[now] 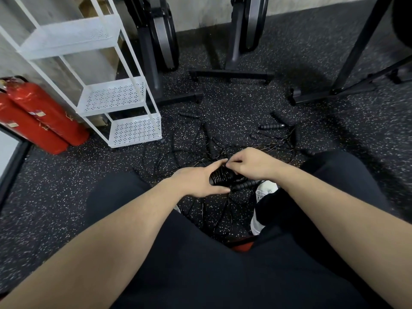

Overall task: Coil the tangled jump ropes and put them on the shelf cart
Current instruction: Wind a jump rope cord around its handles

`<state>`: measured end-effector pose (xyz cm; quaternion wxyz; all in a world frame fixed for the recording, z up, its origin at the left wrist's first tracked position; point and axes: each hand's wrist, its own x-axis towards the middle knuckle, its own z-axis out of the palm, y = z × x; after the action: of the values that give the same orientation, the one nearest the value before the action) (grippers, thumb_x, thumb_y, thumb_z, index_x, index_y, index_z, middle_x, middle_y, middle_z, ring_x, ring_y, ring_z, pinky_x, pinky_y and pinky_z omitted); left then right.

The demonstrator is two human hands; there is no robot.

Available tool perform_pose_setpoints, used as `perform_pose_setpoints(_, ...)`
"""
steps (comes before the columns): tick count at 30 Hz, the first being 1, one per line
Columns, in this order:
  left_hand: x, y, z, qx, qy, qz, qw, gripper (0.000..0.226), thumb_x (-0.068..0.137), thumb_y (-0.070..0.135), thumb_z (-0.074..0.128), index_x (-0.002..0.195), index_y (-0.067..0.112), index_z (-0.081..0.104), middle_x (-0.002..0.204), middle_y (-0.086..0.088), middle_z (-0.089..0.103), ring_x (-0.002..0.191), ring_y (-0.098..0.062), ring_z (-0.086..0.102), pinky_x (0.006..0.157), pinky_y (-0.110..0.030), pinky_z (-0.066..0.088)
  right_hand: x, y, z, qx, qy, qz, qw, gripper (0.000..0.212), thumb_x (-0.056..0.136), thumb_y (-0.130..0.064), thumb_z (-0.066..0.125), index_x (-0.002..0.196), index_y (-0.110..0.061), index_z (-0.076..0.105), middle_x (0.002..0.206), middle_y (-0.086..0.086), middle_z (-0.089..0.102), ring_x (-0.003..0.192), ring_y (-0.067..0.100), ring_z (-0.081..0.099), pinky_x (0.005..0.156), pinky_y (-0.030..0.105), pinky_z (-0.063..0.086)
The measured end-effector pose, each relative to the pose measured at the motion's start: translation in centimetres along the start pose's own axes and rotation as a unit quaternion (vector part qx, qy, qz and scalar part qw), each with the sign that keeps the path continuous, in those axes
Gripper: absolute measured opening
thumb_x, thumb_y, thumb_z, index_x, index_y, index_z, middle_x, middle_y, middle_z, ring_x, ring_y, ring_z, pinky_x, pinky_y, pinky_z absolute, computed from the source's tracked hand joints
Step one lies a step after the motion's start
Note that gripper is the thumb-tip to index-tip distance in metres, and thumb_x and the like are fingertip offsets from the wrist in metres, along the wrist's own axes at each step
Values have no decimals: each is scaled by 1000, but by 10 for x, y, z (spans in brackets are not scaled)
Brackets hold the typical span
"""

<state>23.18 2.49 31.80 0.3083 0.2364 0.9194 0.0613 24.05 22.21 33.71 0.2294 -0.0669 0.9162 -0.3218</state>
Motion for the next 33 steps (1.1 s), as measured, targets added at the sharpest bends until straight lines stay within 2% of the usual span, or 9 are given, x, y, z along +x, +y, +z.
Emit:
perform_pose_setpoints(4, 2, -6, 0, -49, 23, -4, 999, 85, 87, 81, 50, 157, 52, 11, 85, 17, 60, 70, -2, 57, 61, -30, 42, -2, 2, 4, -2, 12, -25, 1000, 24, 103, -26, 54, 117, -20, 73, 96, 1, 75, 80, 18, 68, 76, 33, 55)
perform_pose_setpoints(7, 7, -10, 2, -81, 50, -26, 995, 78, 85, 82, 50, 151, 53, 18, 86, 12, 66, 70, -10, 63, 62, -31, 46, -3, -2, 6, 40, 54, -26, 997, 37, 103, -23, 53, 139, -33, 49, 106, -5, 69, 69, 7, 61, 61, 24, 45)
perform_pose_setpoints(12, 14, -11, 4, -167, 79, -53, 981, 69, 84, 81, 54, 143, 57, 26, 84, 12, 66, 60, -9, 60, 59, -30, 42, 4, -1, 8, 10, 144, 41, 989, 24, 99, -41, 54, 115, -27, 43, 91, -4, 67, 74, 19, 66, 73, 39, 54)
perform_pose_setpoints(16, 16, -15, 5, -294, 95, -54, 950, 62, 86, 71, 61, 140, 54, 35, 84, 9, 67, 58, -9, 58, 63, -30, 46, -1, -2, 1, -60, 116, 50, 990, 30, 103, -53, 42, 97, -29, 59, 84, -5, 65, 84, 22, 64, 77, 36, 51)
perform_pose_setpoints(19, 15, -15, 4, -367, 110, -77, 920, 64, 90, 66, 63, 145, 53, 33, 100, 6, 69, 75, -12, 61, 67, -29, 45, -5, -3, -2, -6, 71, 20, 997, 33, 106, -42, 44, 88, -24, 65, 67, -6, 64, 69, 15, 64, 72, 32, 50)
perform_pose_setpoints(21, 14, -14, 4, -432, 113, -85, 890, 70, 89, 69, 62, 150, 52, 32, 118, 3, 69, 93, -16, 66, 74, -30, 48, -7, -3, -2, 61, 21, -2, 998, 25, 107, -34, 48, 96, -18, 65, 67, -3, 71, 64, 13, 67, 71, 30, 50)
perform_pose_setpoints(24, 12, -10, 0, -511, 114, -82, 848, 63, 90, 70, 61, 146, 55, 37, 101, 9, 68, 72, -11, 59, 54, -19, 46, -11, -2, -5, 274, -40, -1, 961, 17, 106, -22, 53, 115, -11, 63, 75, 5, 73, 67, 19, 68, 66, 28, 53)
perform_pose_setpoints(27, 10, -5, -2, -566, 108, -64, 815, 49, 95, 65, 58, 140, 58, 41, 77, 14, 65, 58, -5, 49, 46, -17, 33, -12, 4, -12, 365, -48, 24, 929, 15, 104, -20, 58, 117, -16, 66, 69, 2, 61, 57, 16, 61, 54, 28, 54)
perform_pose_setpoints(33, 9, 1, 0, -669, 50, -32, 741, 63, 95, 55, 62, 149, 56, 31, 73, 11, 68, 65, -9, 47, 56, -22, 35, -8, 13, -11, 285, 40, 51, 956, 36, 94, -53, 64, 102, -20, 52, 65, -9, 46, 58, 9, 41, 50, 25, 39)
